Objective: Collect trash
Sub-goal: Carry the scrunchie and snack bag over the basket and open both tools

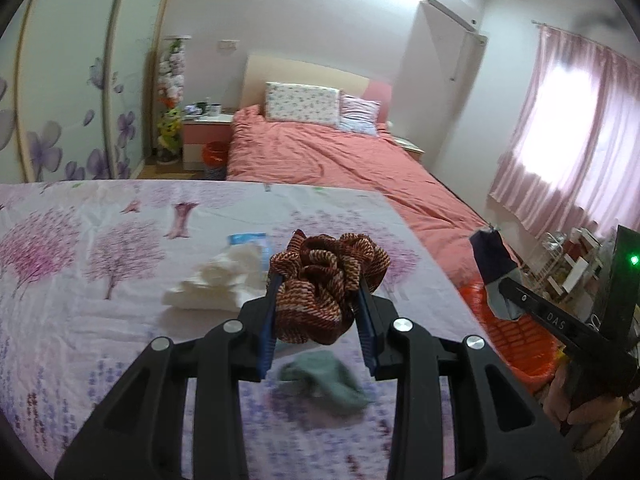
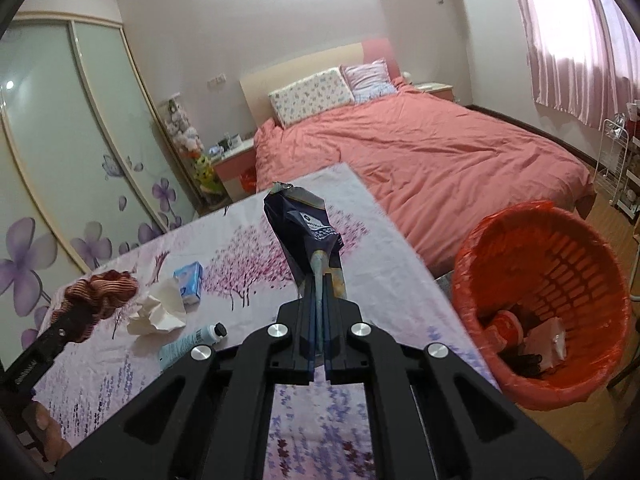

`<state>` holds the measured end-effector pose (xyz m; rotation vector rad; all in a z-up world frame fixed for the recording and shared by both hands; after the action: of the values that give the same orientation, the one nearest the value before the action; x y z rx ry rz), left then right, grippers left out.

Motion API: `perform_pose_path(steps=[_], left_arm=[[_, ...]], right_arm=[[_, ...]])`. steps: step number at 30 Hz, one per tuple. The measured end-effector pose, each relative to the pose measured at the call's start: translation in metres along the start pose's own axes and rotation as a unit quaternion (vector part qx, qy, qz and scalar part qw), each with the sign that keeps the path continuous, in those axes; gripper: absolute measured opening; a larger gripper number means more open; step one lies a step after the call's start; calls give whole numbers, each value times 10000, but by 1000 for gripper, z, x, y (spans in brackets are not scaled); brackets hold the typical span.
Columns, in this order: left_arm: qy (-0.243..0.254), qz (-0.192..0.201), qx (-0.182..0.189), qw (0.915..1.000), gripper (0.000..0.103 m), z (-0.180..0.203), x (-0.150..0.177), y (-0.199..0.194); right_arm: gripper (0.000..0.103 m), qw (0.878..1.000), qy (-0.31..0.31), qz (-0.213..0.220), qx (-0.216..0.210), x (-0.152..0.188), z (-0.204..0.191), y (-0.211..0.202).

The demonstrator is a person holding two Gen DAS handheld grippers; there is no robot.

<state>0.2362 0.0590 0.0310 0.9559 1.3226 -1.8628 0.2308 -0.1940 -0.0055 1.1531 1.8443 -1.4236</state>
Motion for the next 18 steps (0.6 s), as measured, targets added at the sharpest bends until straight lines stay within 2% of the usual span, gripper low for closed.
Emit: perform_pose_path(steps=[9,18], left_arm=[[258,-61,672,9974,34,74,2,12],[528,-282,1440,9878,34,165,14,45]], right_arm=[[3,9978,328,505,283,-13,49,-36],[3,9901,800,912,699,-21,112,-55]])
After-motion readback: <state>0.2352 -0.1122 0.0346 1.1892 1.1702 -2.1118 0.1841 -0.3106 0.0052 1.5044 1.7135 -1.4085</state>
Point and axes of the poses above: each gripper's, at about its wrist camera, not at the fingertips, and y roughly the way its jaws point, z to its right, x to its underside, the point moved 2 cm from there along y, roughly the way its jaws point, and after that the axes turned 5 degrees about z, right-handed, at the moved point
